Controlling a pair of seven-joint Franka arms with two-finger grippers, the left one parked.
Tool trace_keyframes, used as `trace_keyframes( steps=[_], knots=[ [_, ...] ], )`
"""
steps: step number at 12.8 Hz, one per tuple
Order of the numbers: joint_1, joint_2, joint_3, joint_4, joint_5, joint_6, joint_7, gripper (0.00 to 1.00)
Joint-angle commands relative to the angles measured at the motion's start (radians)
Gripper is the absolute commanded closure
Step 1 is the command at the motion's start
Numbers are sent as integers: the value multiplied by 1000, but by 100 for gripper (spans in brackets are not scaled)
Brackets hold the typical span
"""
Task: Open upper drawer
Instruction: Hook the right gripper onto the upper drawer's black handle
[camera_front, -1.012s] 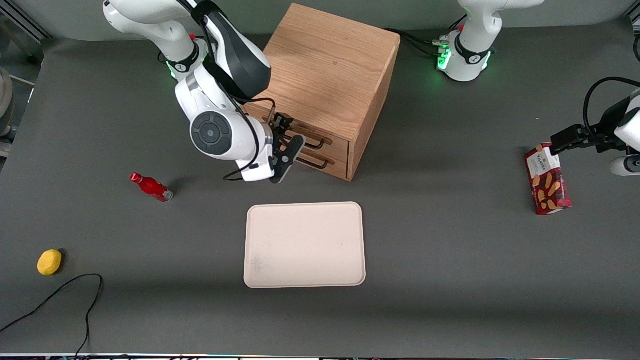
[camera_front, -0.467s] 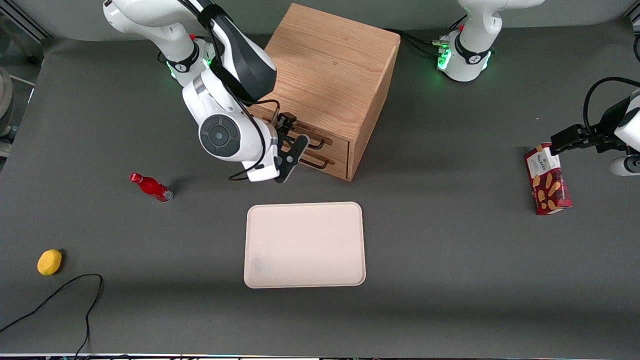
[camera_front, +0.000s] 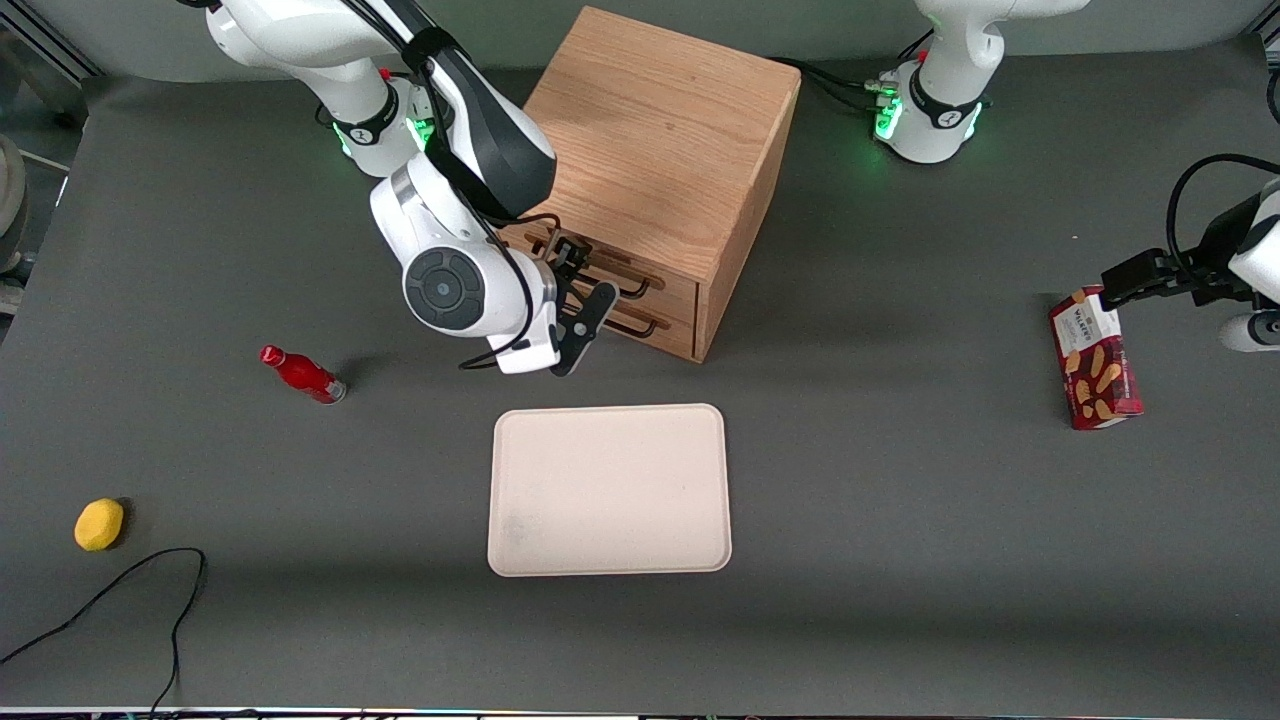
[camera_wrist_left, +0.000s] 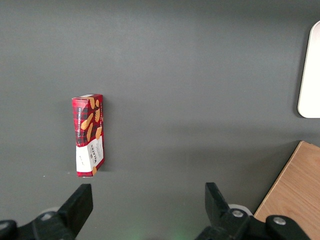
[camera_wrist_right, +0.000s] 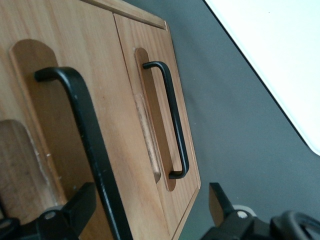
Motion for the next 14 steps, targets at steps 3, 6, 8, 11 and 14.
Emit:
trace_keyframes(
  steps=[3, 6, 8, 11, 14],
  knots=[
    [4, 44, -5, 54, 10, -9, -23, 0],
    [4, 54, -5, 52, 8, 0, -26, 0],
    [4, 61, -5, 52, 8, 19, -26, 0],
    [4, 65, -5, 54, 5, 25, -35, 0],
    [3, 77, -7, 72, -10, 23, -69, 0]
  ],
)
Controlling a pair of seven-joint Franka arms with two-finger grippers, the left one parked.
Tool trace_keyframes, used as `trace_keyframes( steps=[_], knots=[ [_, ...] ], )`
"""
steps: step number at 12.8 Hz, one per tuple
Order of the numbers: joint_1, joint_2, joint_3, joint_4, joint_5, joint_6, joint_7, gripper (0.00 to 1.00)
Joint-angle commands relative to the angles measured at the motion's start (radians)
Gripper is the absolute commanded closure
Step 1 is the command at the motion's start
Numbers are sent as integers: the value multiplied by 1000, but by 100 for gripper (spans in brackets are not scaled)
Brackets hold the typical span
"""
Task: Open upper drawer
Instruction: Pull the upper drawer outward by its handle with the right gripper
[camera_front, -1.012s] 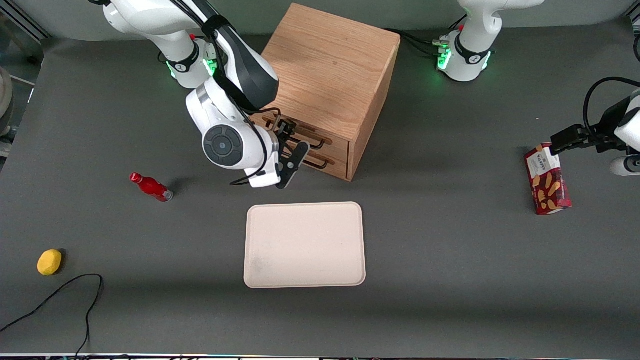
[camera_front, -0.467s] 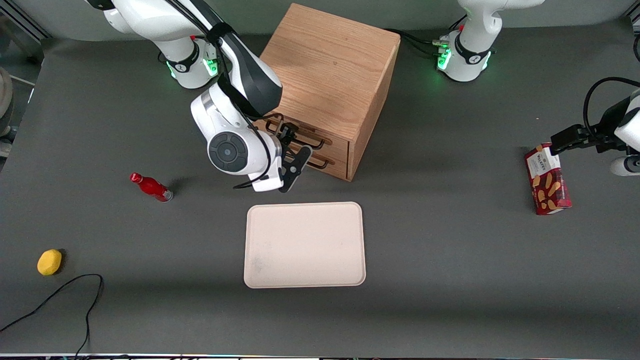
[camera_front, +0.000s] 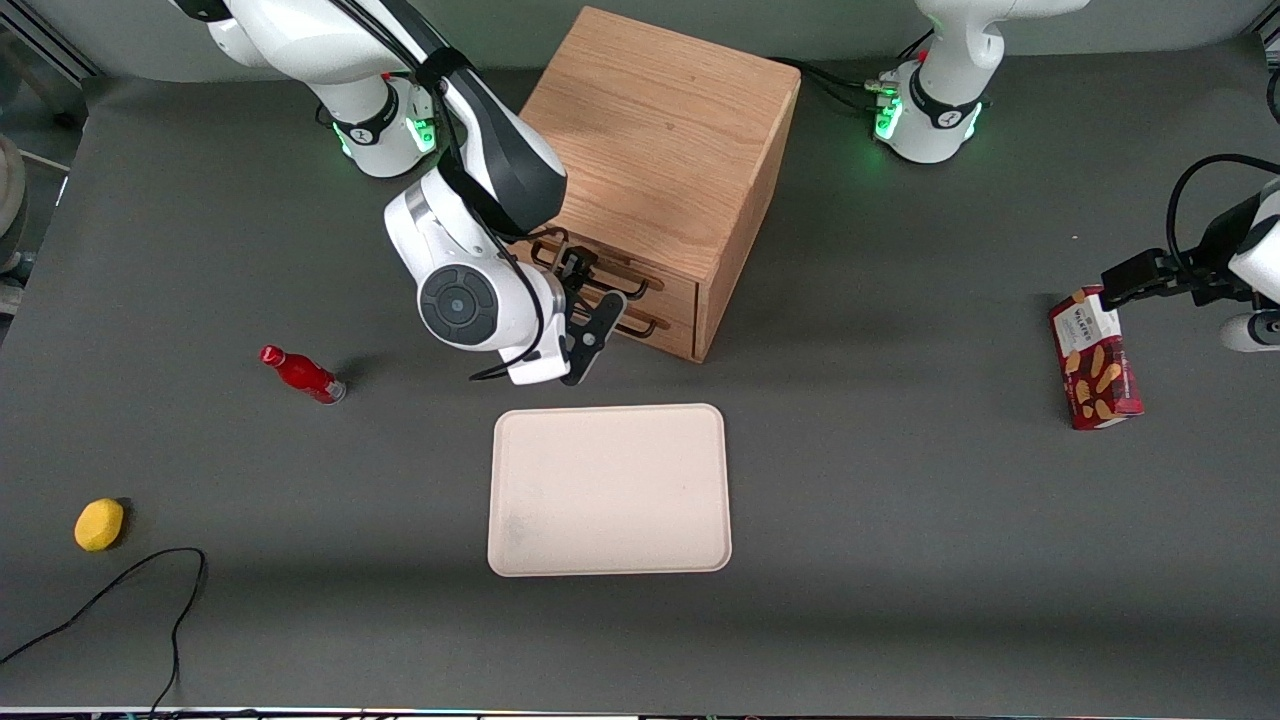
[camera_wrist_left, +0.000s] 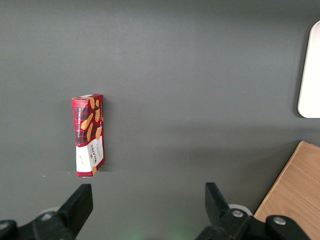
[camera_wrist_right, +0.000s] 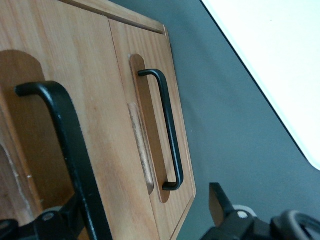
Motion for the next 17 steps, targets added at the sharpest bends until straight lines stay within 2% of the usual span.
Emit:
trace_keyframes(
  steps=[1, 9, 17],
  knots=[
    [0, 43, -11, 50, -12, 13, -32, 0],
    [-42, 107, -16, 131, -47, 13, -43, 0],
    [-105, 129, -16, 175, -53, 2, -81, 0]
  ],
)
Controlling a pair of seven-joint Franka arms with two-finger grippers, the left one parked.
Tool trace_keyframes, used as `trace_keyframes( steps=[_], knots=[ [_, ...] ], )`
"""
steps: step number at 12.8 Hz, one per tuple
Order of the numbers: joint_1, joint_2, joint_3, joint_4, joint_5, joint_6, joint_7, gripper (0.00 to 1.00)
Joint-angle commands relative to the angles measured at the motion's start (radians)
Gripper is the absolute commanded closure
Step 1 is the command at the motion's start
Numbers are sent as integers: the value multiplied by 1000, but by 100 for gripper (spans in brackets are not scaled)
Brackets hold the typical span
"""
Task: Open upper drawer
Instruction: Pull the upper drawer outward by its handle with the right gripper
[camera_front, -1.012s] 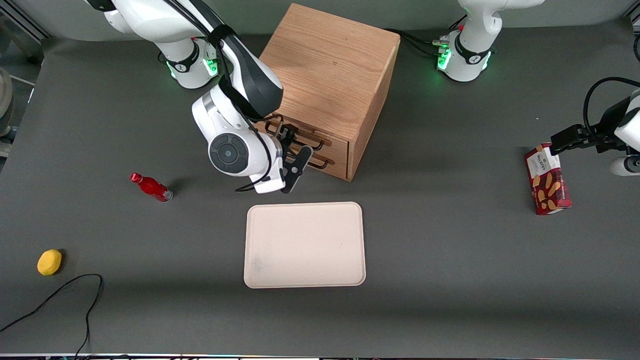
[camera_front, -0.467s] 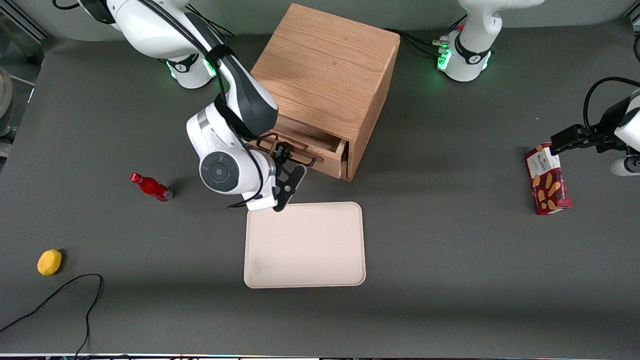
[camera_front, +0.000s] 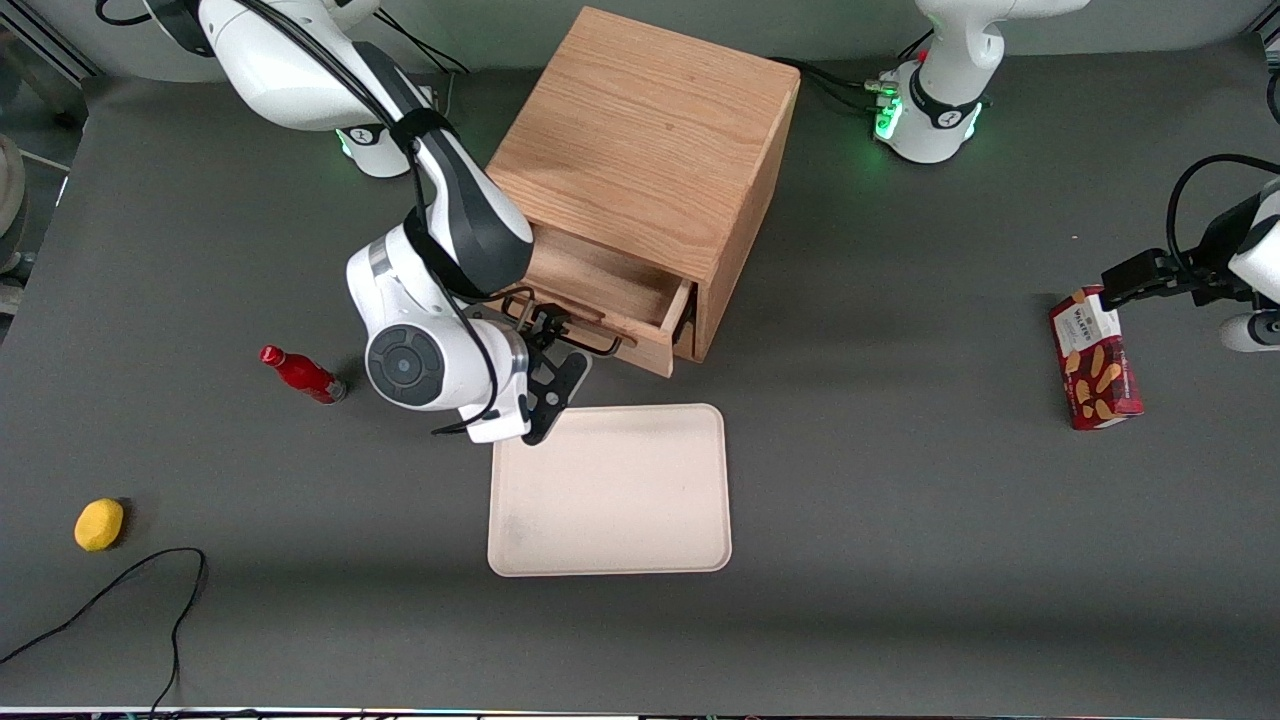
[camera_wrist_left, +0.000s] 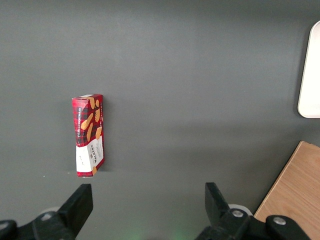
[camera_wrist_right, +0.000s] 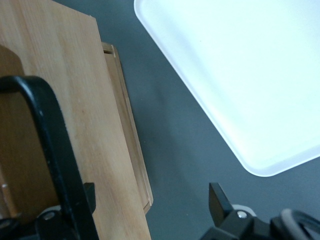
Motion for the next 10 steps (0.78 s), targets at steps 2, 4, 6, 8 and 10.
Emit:
trace_keyframes(
  steps=[2, 4, 6, 8, 10],
  knots=[
    [-28, 28, 1, 65, -15, -25, -35, 0],
    [-42, 30, 3, 81, -15, -25, -35, 0],
    [-45, 42, 3, 111, -15, -36, -35, 0],
    [-47, 51, 1, 136, -15, -42, -35, 0],
    [-61, 65, 3, 164, -15, -42, -35, 0]
  ],
)
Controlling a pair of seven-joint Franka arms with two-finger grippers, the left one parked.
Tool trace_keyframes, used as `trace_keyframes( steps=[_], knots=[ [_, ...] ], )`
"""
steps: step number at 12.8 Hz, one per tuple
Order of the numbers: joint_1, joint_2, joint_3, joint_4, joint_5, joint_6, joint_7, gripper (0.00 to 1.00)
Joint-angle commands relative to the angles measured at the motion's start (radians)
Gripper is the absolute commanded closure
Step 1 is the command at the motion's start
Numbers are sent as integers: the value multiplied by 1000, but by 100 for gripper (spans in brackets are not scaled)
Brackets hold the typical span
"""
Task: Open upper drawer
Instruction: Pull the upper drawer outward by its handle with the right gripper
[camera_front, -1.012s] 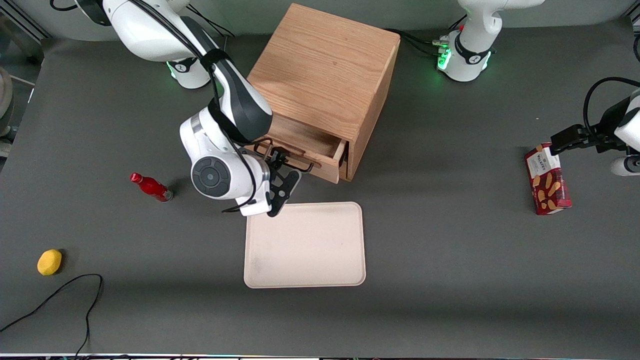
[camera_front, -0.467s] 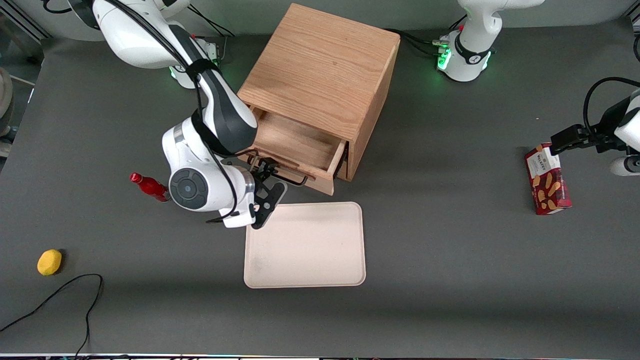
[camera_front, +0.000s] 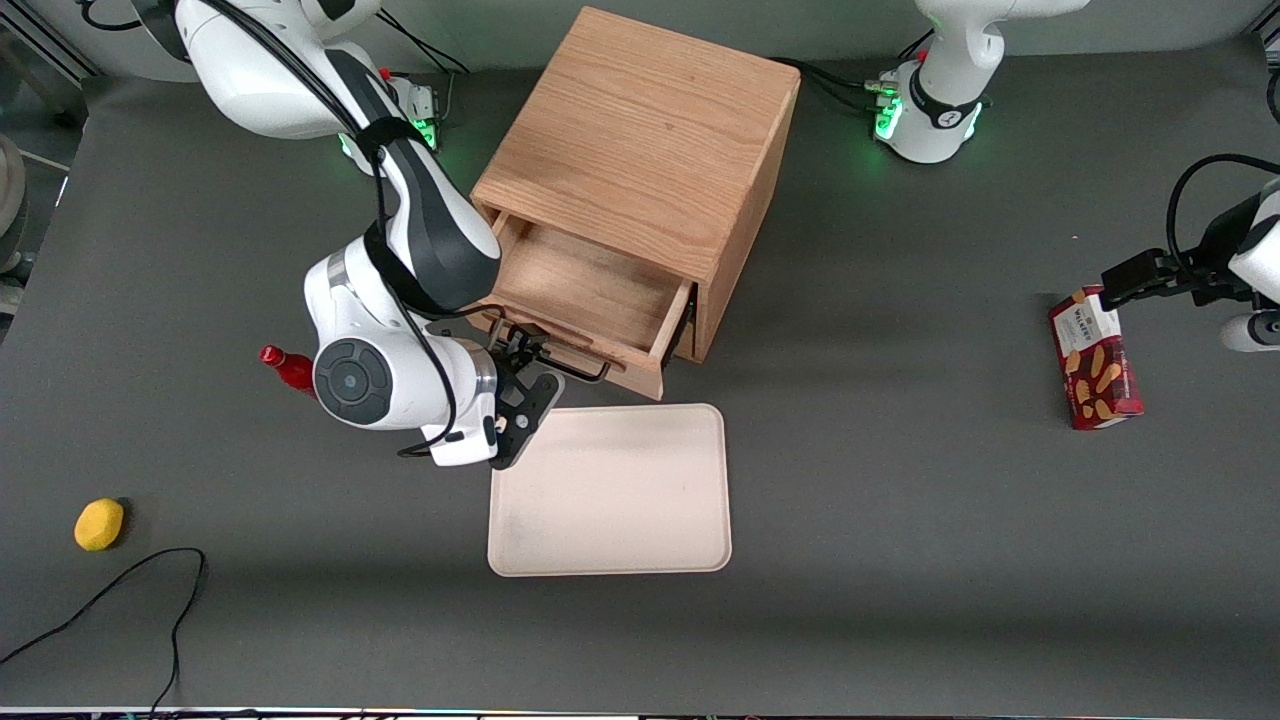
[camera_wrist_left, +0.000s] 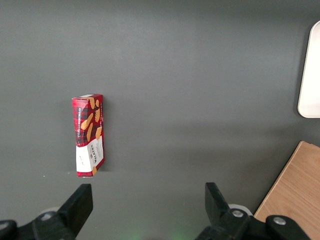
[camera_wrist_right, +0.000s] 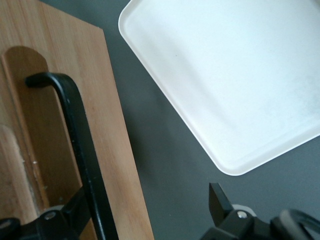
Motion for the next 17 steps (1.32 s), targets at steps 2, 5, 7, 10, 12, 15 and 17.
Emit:
trace_keyframes(
  steps=[2, 5, 7, 10, 12, 15, 17],
  knots=[
    [-21, 47, 2, 88, -14, -26, -17, 0],
    [-31, 65, 2, 105, -14, -24, -43, 0],
    [-41, 72, 2, 112, -14, -21, -52, 0],
    [-46, 98, 2, 140, -32, -17, -78, 0],
    [-58, 108, 2, 149, -32, -12, -97, 0],
    [-66, 119, 2, 168, -34, -7, -98, 0],
    [-73, 127, 2, 180, -34, -7, -98, 0]
  ],
)
